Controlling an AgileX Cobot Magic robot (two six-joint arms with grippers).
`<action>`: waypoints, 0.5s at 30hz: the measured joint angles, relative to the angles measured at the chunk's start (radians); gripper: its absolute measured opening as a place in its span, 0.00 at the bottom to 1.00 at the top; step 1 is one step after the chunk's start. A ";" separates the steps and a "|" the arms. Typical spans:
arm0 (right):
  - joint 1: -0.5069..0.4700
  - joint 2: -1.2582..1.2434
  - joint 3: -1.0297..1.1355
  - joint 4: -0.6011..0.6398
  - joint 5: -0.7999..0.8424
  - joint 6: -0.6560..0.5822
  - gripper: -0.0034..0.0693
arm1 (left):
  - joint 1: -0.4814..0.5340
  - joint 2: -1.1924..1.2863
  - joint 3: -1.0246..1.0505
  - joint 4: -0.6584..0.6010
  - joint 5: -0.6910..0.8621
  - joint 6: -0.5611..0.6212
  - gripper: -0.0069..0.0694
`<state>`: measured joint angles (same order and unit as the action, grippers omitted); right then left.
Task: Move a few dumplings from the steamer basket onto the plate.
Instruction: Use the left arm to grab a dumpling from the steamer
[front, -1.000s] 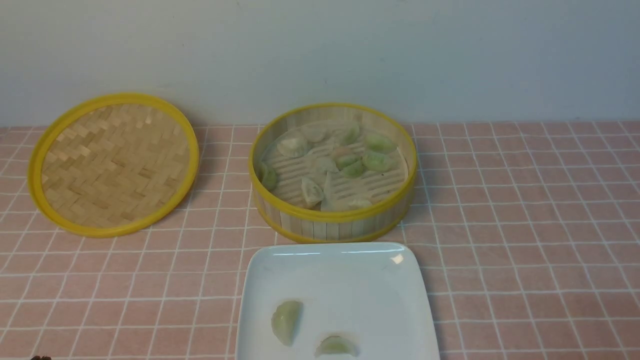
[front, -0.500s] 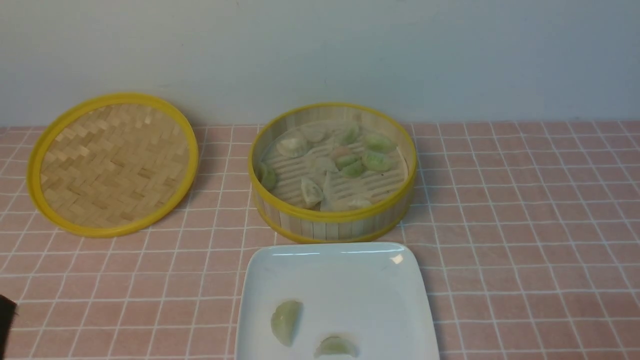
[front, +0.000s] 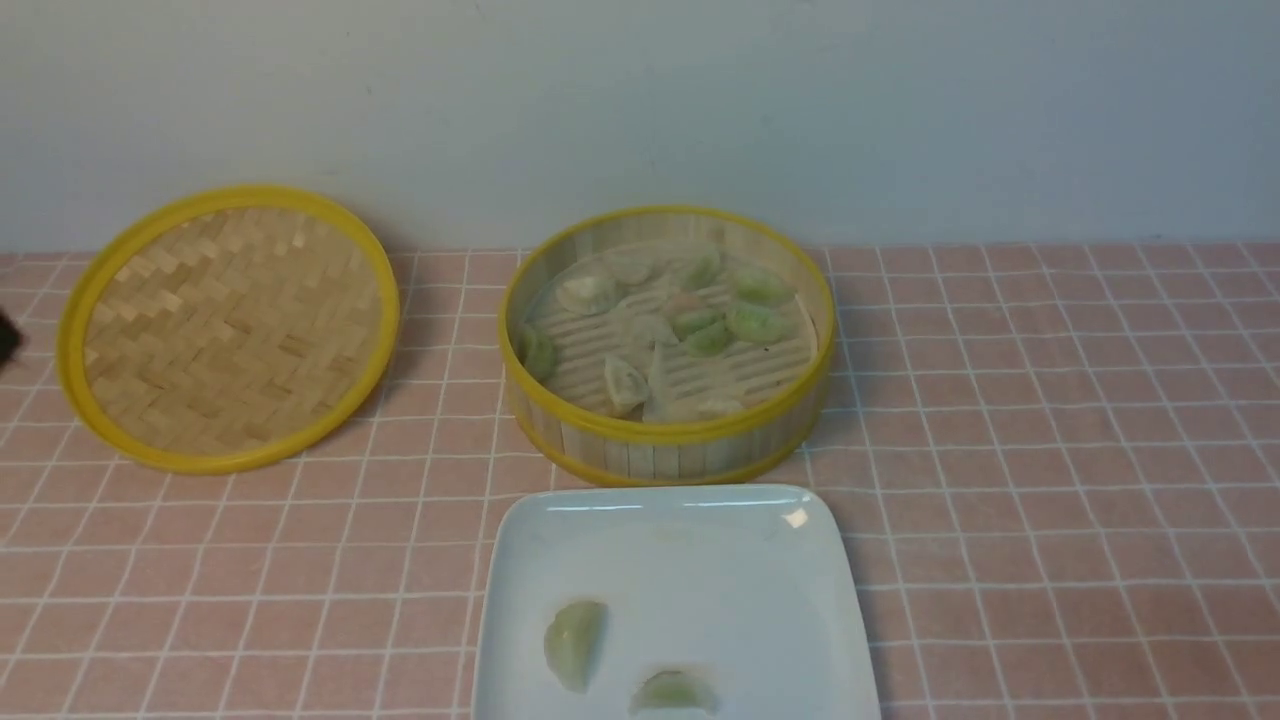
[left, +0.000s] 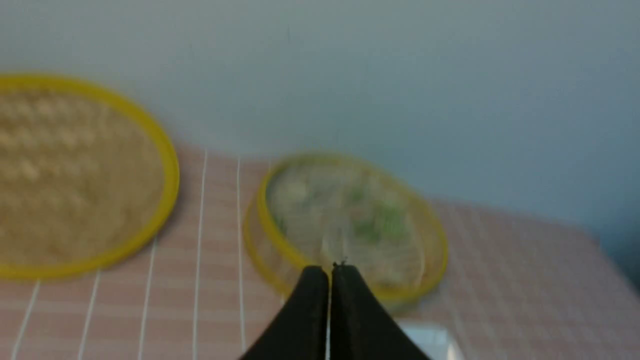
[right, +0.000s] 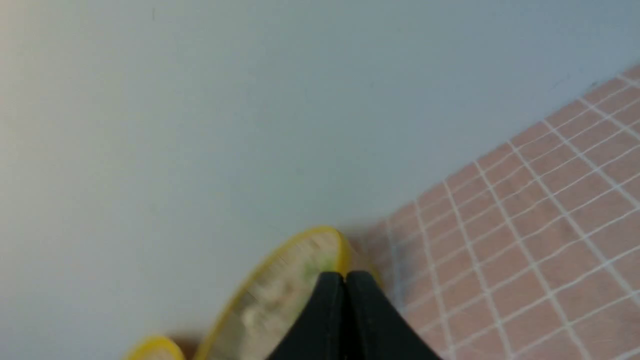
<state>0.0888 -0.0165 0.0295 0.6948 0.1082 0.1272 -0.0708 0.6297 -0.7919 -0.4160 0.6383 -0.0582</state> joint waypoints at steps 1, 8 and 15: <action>0.000 0.000 0.000 0.066 -0.022 0.009 0.03 | 0.000 0.088 -0.067 0.001 0.104 0.034 0.08; 0.001 0.000 -0.001 0.255 -0.129 -0.010 0.03 | -0.005 0.590 -0.280 -0.007 0.384 0.184 0.08; 0.012 0.166 -0.303 0.070 0.265 -0.163 0.03 | -0.183 0.899 -0.468 0.090 0.403 0.179 0.08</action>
<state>0.1009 0.1496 -0.2730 0.7652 0.3728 -0.0360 -0.2541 1.5287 -1.2594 -0.3265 1.0416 0.1213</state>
